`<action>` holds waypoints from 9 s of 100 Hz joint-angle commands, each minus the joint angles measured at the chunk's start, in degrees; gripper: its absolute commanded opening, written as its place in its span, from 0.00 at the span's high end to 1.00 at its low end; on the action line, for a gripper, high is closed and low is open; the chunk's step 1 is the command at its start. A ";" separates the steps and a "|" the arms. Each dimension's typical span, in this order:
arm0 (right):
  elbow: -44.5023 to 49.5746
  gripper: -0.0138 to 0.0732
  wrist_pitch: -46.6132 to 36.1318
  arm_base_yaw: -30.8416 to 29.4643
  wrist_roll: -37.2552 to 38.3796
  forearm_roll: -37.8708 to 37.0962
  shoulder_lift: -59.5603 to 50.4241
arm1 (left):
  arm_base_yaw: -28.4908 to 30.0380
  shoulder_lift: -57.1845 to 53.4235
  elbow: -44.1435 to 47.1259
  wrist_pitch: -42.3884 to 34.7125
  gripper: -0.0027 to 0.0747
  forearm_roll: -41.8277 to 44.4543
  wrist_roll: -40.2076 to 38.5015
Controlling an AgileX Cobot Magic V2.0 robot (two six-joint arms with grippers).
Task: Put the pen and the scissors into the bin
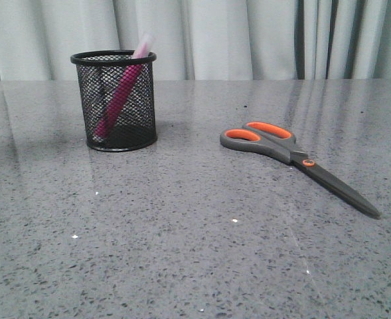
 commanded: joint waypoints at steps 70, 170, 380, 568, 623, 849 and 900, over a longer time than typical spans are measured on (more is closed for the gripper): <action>-30.39 0.40 19.96 0.49 -0.36 -26.08 19.32 | 12.33 -42.98 3.48 6.37 0.99 25.89 -38.27; -61.10 0.40 45.47 10.46 0.06 -17.22 71.05 | 12.22 -79.46 39.90 -11.91 0.99 10.03 -39.13; -70.05 0.93 15.47 15.74 -0.36 -14.75 64.72 | 12.22 -79.46 40.53 -11.52 0.99 10.87 -39.13; -48.80 0.93 -47.41 27.24 -5.15 -17.40 84.71 | 10.88 -79.46 40.61 -10.86 0.99 14.23 -39.13; -48.80 0.47 -48.19 27.59 -5.15 -17.28 84.73 | 10.88 -79.46 40.61 -10.86 0.99 14.23 -39.13; -8.09 0.90 5.34 28.07 -5.05 -40.42 -11.39 | 10.99 -79.46 40.61 -12.78 0.99 21.84 -39.13; -8.09 0.90 9.09 28.07 -4.91 -37.36 -17.03 | 10.99 -79.34 40.91 -12.56 0.99 21.84 -39.13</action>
